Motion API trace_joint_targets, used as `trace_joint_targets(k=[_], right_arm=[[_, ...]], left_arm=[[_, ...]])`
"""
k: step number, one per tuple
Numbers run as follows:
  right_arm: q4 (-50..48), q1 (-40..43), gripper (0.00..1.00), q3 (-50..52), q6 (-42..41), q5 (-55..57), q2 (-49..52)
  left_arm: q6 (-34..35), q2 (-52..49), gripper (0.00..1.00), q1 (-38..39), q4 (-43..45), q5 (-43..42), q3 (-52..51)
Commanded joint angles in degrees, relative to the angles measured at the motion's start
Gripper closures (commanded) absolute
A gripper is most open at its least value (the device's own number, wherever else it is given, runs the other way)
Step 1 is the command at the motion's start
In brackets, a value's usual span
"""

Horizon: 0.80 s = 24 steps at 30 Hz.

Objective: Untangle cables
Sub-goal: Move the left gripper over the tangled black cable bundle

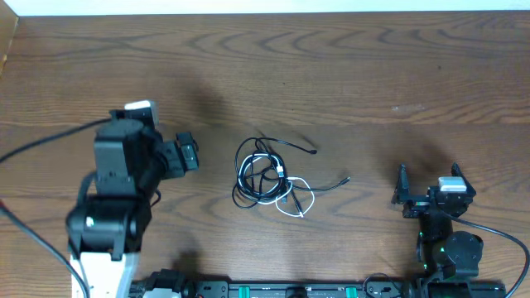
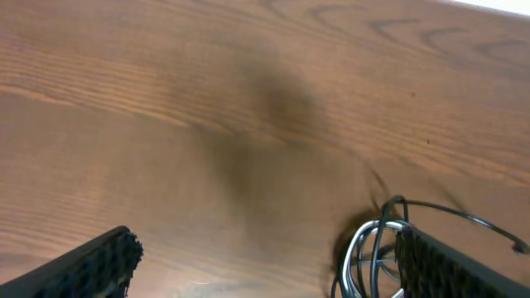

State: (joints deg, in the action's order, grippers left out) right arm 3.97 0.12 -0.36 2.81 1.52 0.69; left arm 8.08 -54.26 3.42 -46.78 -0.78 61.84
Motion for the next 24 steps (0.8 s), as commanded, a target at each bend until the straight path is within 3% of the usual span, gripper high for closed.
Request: trace_joint_targets(k=[1,24], right_arm=[[0.24,0.48,0.01,0.04,0.68,0.28,-0.31],[0.24,0.48,0.01,0.04,0.68,0.28,-0.31]], left_arm=[[-1.09,-4.13,0.02,0.0,-3.13,-0.31,5.2],[-2.71,-14.34,0.02,2.89,-8.24,-0.35,7.61]])
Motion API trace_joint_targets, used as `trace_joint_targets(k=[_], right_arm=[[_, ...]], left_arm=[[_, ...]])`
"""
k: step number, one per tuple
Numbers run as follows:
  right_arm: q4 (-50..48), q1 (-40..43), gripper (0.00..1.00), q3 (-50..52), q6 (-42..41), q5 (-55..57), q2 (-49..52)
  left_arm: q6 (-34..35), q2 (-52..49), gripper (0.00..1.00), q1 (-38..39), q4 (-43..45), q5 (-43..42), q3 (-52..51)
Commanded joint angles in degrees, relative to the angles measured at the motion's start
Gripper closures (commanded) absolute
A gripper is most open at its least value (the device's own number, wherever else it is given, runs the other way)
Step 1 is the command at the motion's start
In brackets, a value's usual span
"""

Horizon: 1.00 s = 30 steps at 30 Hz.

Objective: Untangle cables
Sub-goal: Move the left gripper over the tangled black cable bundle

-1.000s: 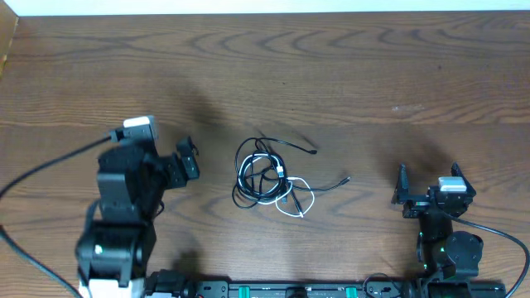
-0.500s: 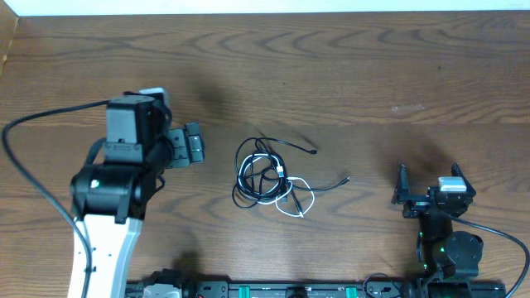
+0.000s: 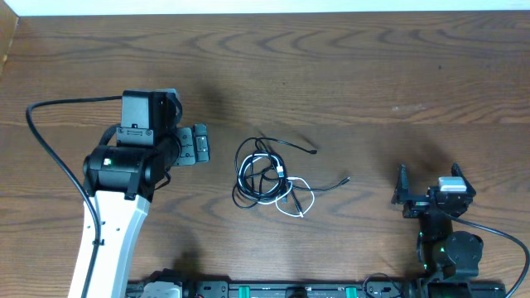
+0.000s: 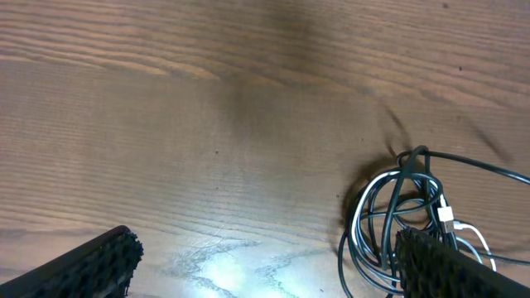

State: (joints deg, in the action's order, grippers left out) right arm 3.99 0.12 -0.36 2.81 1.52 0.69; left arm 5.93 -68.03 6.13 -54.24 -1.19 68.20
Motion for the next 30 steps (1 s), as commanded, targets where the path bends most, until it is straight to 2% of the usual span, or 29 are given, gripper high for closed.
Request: trace_joint_targets(k=[1,12,30], right_arm=[[0.22,0.48,0.01,0.04,0.68,0.28,-0.31],[0.22,0.48,0.01,0.04,0.68,0.28,-0.31],[0.22,0.48,0.01,0.04,0.68,0.28,-0.31]], left_arm=[[-0.59,-0.85,0.02,0.2,-1.07,0.09,1.22],[-1.36,-6.29,0.02,4.46,-1.84,0.11,0.68],[-5.97,-18.78,0.02,13.2,2.45,0.09,0.68]])
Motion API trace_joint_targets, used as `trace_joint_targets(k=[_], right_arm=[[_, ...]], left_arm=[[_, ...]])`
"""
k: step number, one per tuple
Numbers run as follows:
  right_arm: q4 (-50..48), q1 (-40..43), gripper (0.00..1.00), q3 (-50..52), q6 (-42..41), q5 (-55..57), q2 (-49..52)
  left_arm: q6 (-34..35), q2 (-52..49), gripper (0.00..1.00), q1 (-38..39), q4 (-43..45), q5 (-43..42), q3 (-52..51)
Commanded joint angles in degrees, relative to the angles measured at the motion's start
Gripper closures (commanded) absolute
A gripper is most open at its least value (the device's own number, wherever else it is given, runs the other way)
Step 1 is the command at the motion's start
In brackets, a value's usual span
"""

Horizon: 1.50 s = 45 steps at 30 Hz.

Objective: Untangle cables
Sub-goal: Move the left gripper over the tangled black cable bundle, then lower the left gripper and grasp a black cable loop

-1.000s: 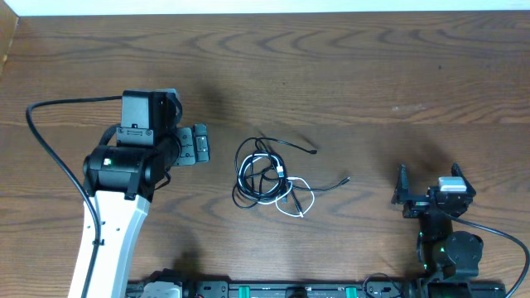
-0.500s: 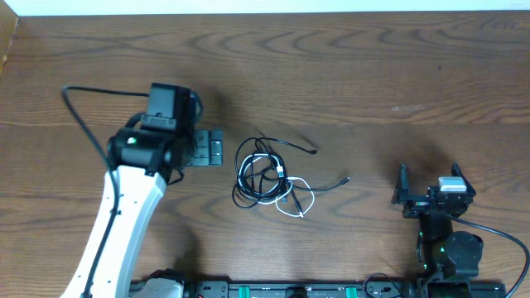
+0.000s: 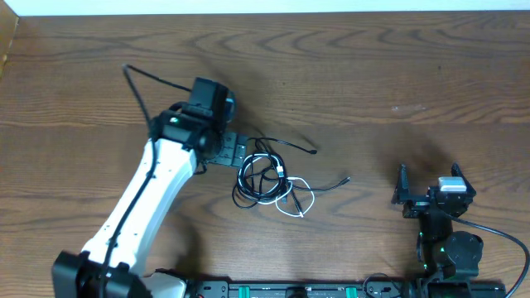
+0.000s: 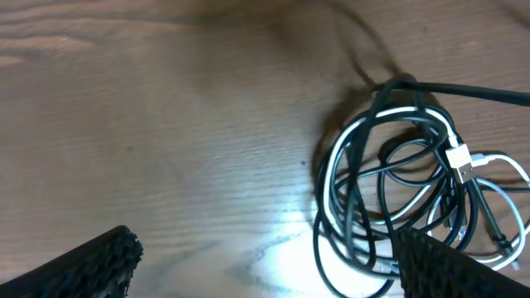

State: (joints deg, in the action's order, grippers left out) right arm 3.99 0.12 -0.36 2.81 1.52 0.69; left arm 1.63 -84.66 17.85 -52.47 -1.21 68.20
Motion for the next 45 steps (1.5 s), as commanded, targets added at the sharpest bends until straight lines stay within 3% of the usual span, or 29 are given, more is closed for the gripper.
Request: trace_joint_targets(k=[1,21,22,27,45], right_arm=[[0.22,0.48,0.01,0.04,0.68,0.28,-0.31],[0.22,0.48,0.01,0.04,0.68,0.28,-0.31],[0.22,0.48,0.01,0.04,0.68,0.28,-0.31],[0.22,0.48,0.01,0.04,0.68,0.28,-0.31],[0.22,0.48,0.01,0.04,0.68,0.26,-0.31]], left_arm=[[-1.68,-2.82,0.02,1.95,0.96,0.13,0.68],[-2.1,-14.56,0.01,3.15,3.87,0.09,0.63],[-2.32,-14.97,0.04,3.15,4.04,0.07,0.63],[-6.99,-16.15,0.06,3.13,4.7,-5.18,0.59],[-6.99,-18.56,0.06,3.13,6.62,-5.46,0.24]])
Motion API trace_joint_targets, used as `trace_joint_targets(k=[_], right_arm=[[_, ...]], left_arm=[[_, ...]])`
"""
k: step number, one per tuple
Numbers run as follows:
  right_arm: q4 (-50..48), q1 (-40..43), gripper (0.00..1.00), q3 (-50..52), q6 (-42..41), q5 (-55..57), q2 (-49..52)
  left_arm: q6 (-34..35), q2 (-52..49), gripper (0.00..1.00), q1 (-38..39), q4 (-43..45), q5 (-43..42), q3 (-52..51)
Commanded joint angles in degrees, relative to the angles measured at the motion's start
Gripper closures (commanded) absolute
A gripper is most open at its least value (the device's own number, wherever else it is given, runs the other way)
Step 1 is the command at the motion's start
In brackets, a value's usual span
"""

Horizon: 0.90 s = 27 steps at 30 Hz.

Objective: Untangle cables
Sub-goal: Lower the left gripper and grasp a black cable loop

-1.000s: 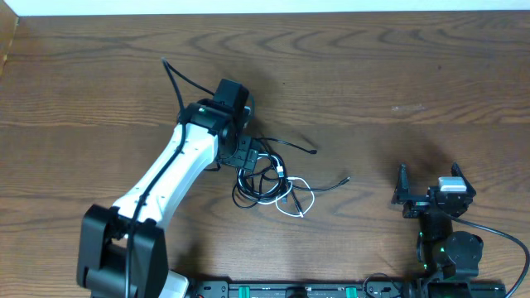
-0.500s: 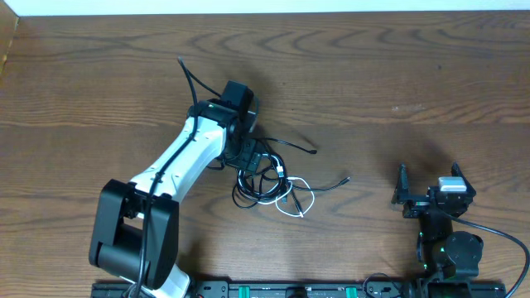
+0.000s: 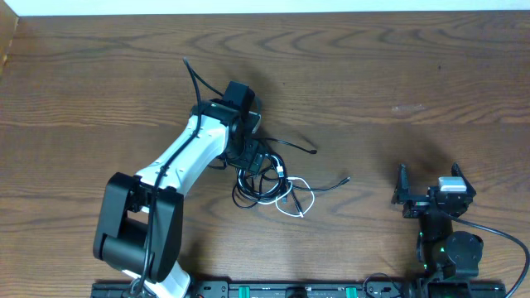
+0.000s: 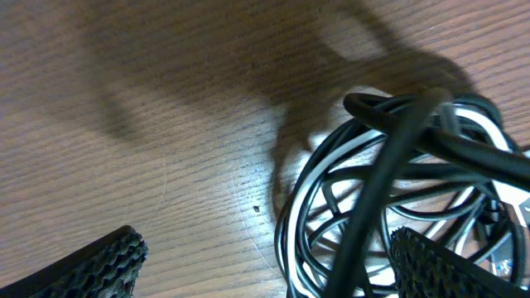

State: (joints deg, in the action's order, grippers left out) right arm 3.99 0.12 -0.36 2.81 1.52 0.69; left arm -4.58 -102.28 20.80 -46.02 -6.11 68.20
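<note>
A tangle of black and white cables (image 3: 269, 178) lies mid-table, with loose ends trailing right. My left gripper (image 3: 248, 156) hangs low over the tangle's upper-left coils, open. In the left wrist view the coiled loops (image 4: 389, 190) fill the right half, close under the gripper (image 4: 269, 269); its textured fingertips (image 4: 99, 263) stand wide apart, the left edge of the coils between them. My right gripper (image 3: 432, 192) rests at the table's front right, far from the cables; whether it is open or shut does not show.
Brown wooden table (image 3: 397, 74) all around the tangle. A white wall strip runs along the far edge. The left arm's own black cable (image 3: 192, 79) arcs above its wrist. A black rail with green lights lies along the near edge.
My left gripper has moved right and down, from just left of the tangle to right over its upper-left coils. The coils now look much larger in the wrist view. The right arm is unchanged.
My left gripper began open at the table's left, well away from the cables. It then stood nearer, then at the tangle's left edge, and now sits low over the coils, open throughout. The tangle and right arm have not moved.
</note>
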Motion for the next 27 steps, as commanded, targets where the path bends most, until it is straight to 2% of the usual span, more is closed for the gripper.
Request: trace_joint_targets(k=[1,8,19,22,27], right_arm=[[0.22,0.48,0.01,0.04,0.68,0.28,-0.31],[0.22,0.48,0.01,0.04,0.68,0.26,-0.31],[0.22,0.48,0.01,0.04,0.68,0.28,-0.31],[0.22,0.48,0.01,0.04,0.68,0.28,-0.31],[0.22,0.48,0.01,0.04,0.68,0.28,-0.31]], left_arm=[[-0.81,-0.94,0.06,0.17,0.31,-0.57,0.24],[-0.81,-1.55,0.21,0.17,1.01,-0.59,0.17],[-0.79,-4.85,0.21,0.17,1.4,-1.01,0.13],[-0.76,-5.49,0.27,0.17,1.49,-1.01,0.13],[-0.79,-5.64,0.44,0.17,2.32,-0.98,0.13]])
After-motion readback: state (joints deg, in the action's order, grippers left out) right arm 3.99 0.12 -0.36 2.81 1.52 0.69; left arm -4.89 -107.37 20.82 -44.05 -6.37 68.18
